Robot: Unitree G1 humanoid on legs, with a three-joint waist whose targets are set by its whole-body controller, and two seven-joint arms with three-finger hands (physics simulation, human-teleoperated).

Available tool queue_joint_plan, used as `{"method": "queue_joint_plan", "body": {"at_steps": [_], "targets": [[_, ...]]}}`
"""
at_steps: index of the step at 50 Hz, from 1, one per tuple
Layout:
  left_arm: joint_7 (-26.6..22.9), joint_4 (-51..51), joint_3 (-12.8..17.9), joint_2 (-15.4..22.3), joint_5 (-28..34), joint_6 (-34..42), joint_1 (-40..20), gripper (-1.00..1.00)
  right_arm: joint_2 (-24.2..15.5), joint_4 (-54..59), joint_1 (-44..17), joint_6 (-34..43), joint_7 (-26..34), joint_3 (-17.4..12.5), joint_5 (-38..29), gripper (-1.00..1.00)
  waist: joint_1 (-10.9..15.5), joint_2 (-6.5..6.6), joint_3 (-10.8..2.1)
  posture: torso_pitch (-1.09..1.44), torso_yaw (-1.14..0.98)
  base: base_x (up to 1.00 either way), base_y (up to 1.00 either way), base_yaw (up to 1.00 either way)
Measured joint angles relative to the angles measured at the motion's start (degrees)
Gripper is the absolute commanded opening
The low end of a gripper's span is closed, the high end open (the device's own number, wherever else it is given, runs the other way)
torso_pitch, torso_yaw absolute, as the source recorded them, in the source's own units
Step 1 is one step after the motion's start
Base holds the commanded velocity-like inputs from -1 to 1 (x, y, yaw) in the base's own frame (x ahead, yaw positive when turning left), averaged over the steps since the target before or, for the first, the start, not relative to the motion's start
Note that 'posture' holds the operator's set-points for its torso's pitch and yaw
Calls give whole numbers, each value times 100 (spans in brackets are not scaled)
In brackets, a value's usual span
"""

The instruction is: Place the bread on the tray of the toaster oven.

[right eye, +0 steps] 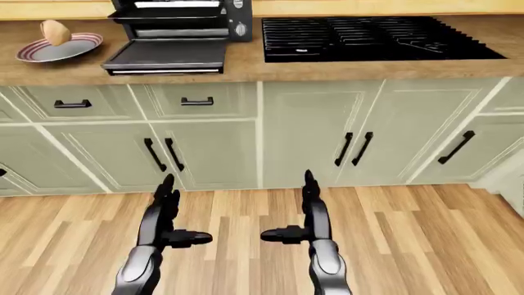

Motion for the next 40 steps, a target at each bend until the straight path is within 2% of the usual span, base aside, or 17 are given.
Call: {"method": "queue_joint_plan", "body": {"at_steps": [1, 3, 4, 5, 8, 17, 20, 24, 26, 29, 33, 37, 40], "targets": [[-7, -276, -9, 21, -3, 123, 44, 100, -5, -249, 42, 79, 7, 3, 22, 100, -6, -23, -43, 0, 0, 0, 0, 0], [-23, -1016, 21, 75, 16, 345, -19, 100, -37, -962, -6, 197, -1, -37, 47, 100, 28, -17, -291, 0, 0, 0, 0, 0], [-33, -1213, 54, 92, 32, 390, -87, 100, -37, -1156, -58, 198, -7, -47, 37, 100, 33, -46, -226, 0, 0, 0, 0, 0], [-45, -1360, 81, 99, 49, 443, -76, 100, -36, -1289, -50, 216, -1, -27, 22, 100, 34, -62, -216, 0, 0, 0, 0, 0], [-108, -1832, 154, 144, 95, 838, -41, 100, -54, -1712, -74, 557, 50, -25, 32, 100, 34, -43, -327, 0, 0, 0, 0, 0], [-451, -3261, 505, 386, 329, 2254, -488, 100, -139, -2821, -593, 1691, 111, -121, -20, 100, 43, -3, -382, 0, 0, 0, 1, 0], [-568, -3621, 606, 480, 387, 2696, -739, 100, -221, -3128, -883, 2085, 109, -191, -26, 100, 8, 64, -392, 0, 0, 3, 26, 0], [-709, -4039, 724, 620, 415, 3171, -1063, 100, -309, -3592, -1146, 2489, 87, -339, -24, 100, -37, 41, -400, 0, 0, 9, 29, 0], [-740, -4195, 805, 677, 419, 3329, -1186, 100, -337, -3738, -1253, 2587, 86, -372, 7, 100, -55, 128, -383, 0, 0, 11, 29, 0], [-764, -4359, 946, 770, 415, 3499, -1282, 100, -346, -3862, -1380, 2630, 88, -368, 63, 100, -69, 426, -332, 0, 0, 12, 29, 0], [-739, -4221, 1075, 853, 429, 3692, -1317, 100, -304, -3563, -1326, 2667, 126, -244, 149, 100, -9, 384, -224, 0, 0, 12, 29, 0], [-725, -4204, 1183, 958, 350, 3789, -1543, 100, -405, -3674, -1689, 3071, 93, -341, 200, 100, -25, 147, -175, 0, 0, 12, 29, 0], [-688, -4287, 1187, 980, 295, 3772, -1537, 100, -435, -3697, -1833, 2943, 55, -359, 233, 100, -10, -8, -235, 0, 0, 12, 29, 0]]}}
